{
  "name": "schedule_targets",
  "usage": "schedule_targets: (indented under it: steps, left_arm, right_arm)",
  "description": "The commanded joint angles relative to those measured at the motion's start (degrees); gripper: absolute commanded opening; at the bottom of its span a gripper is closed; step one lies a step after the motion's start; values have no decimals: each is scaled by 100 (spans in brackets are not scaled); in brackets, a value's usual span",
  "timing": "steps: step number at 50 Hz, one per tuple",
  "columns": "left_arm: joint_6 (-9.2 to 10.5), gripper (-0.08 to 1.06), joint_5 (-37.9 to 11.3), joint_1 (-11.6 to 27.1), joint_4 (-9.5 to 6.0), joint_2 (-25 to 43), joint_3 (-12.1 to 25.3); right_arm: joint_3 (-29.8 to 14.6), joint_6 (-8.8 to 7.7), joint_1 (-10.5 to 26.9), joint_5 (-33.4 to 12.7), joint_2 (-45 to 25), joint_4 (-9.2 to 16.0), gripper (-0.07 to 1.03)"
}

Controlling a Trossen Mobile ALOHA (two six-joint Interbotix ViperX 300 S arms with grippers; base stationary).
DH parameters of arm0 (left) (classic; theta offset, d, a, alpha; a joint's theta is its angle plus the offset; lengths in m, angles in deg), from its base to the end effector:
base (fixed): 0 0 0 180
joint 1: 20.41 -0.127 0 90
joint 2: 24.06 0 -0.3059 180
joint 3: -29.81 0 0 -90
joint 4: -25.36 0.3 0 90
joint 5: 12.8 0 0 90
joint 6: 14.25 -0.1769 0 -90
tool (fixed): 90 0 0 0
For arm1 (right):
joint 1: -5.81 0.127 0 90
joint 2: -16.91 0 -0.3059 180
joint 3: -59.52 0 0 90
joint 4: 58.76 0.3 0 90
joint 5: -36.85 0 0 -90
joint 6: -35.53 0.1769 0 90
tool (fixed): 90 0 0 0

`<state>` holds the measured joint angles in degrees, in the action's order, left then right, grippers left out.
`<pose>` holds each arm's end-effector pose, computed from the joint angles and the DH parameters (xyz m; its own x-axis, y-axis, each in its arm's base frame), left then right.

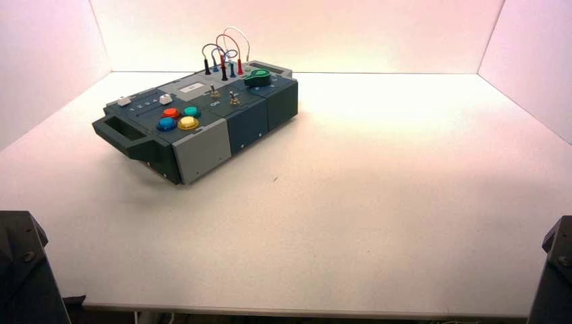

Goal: Pull the black wire.

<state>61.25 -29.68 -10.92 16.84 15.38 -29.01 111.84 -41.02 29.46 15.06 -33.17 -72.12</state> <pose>0.2166 -0.0439 0.2036 0.8862 -0.1918 -0.4217 0.2479 0.9653 0.0821 0.2291 0.0837 0.1995 0.7941 0.2541 -0.5521 -0.3252 0.9451 -0.0328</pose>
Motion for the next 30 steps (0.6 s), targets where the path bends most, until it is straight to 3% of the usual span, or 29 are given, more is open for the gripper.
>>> schedule_targets:
  steps: [1,30]
  left_arm:
    - [-18,-3,35,-44,9,62,123]
    - [18,-3,-35,-44,-18,281,158]
  right_arm:
    - [-193,-18,26,62,-44,-9,-2]
    - [-264,-9,26,70,-132,9,-2]
